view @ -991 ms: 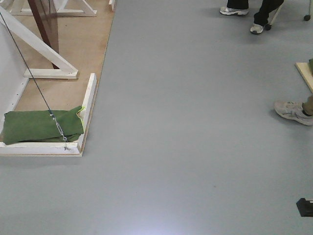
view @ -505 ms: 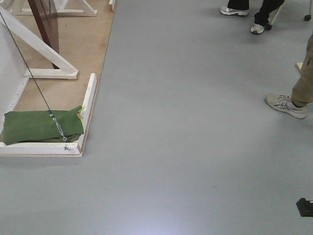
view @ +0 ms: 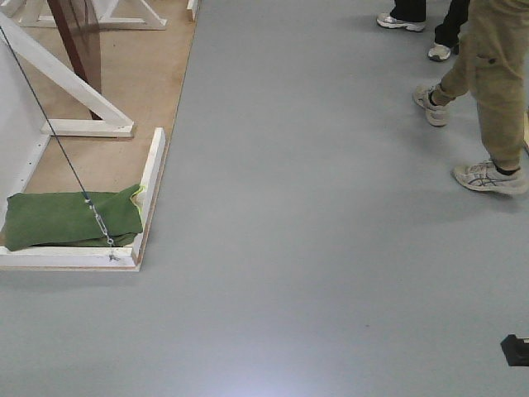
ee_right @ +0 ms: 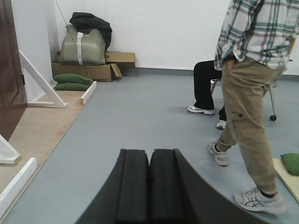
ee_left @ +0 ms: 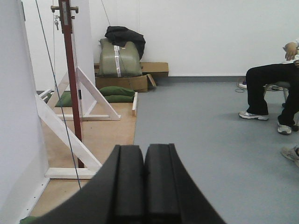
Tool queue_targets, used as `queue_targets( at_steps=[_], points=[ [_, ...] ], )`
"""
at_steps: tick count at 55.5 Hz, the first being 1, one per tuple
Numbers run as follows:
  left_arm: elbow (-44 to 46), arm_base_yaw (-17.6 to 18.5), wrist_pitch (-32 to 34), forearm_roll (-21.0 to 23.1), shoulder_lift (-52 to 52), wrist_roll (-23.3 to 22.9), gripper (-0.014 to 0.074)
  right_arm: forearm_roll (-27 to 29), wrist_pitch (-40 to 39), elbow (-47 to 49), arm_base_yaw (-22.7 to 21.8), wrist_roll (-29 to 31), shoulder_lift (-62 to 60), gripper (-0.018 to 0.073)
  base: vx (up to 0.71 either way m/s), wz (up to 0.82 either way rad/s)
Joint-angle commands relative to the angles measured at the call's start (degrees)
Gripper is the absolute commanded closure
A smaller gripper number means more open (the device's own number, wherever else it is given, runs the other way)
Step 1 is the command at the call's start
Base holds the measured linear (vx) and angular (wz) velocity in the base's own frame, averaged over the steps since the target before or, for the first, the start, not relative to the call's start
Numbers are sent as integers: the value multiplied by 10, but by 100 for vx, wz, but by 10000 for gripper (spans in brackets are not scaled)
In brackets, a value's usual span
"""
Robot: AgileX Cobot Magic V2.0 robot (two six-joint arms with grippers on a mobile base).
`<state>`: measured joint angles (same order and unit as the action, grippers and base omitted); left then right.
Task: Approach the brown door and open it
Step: 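Drive the base forward along the plywood platform toward the brown door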
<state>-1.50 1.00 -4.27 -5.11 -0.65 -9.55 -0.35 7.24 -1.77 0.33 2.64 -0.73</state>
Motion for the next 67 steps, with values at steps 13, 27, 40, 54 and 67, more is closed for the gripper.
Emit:
queue_targets(
  at_steps=[13, 27, 40, 54, 67],
  points=[
    [10, 1, 43, 2, -8, -3, 600, -2, -46, -3, 0, 3, -6, 559, 11, -1],
    [10, 1, 43, 2, -8, -3, 600, -2, -46, -3, 0, 3, -6, 559, 15, -1],
    [10, 1, 43, 2, -8, -3, 600, -2, -46, -3, 0, 3, -6, 559, 16, -2],
    [10, 1, 43, 2, -8, -3, 600, -2, -46, -3, 0, 3, -6, 559, 13, 5],
    [10, 1, 43, 2, -8, -3, 600, -2, -46, -3, 0, 3, -6, 559, 16, 13]
  ],
)
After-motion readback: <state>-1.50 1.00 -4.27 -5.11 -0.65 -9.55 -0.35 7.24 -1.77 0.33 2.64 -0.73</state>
